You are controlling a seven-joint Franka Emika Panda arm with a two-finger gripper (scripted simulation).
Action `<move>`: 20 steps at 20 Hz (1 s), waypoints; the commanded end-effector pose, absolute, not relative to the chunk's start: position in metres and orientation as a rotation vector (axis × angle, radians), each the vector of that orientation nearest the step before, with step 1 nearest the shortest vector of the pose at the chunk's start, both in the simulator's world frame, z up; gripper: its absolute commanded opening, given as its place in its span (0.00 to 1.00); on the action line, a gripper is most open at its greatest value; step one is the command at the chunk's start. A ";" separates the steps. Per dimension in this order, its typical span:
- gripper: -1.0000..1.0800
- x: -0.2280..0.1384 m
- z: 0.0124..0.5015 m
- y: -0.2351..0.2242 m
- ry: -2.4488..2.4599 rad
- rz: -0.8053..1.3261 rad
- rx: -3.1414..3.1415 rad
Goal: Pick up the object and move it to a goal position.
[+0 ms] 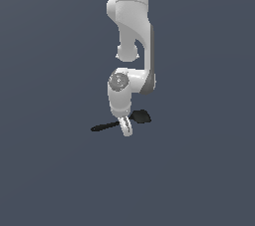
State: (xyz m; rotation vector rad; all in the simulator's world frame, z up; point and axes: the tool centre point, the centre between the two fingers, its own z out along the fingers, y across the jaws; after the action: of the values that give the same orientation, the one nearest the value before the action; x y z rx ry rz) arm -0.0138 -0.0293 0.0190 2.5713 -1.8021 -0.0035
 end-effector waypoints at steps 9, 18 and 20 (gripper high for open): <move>0.00 0.011 0.032 0.062 -1.800 0.000 2.574; 0.00 0.039 0.044 0.157 -1.799 0.000 2.575; 0.00 0.044 0.046 0.172 -1.799 0.000 2.575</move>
State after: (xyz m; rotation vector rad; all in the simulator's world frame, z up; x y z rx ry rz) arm 0.0396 0.1603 0.0432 2.5760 -1.7959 -0.0021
